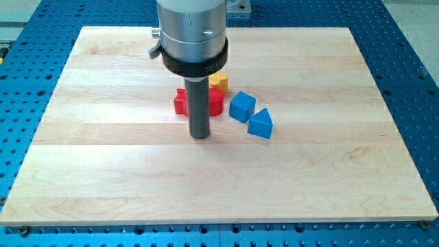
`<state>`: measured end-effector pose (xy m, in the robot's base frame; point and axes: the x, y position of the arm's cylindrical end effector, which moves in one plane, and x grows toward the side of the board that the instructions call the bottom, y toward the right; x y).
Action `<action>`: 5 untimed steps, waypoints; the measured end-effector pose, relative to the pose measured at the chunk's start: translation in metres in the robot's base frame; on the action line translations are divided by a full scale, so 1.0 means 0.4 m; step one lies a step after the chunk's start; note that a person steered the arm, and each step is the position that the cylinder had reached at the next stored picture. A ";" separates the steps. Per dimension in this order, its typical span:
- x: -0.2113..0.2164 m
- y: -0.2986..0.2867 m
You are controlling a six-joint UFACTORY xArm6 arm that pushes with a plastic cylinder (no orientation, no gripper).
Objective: Place the arm vertically to the red circle
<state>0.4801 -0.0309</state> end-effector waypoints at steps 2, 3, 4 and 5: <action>0.000 0.000; -0.001 0.000; -0.001 0.000; 0.007 -0.013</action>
<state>0.4827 -0.0362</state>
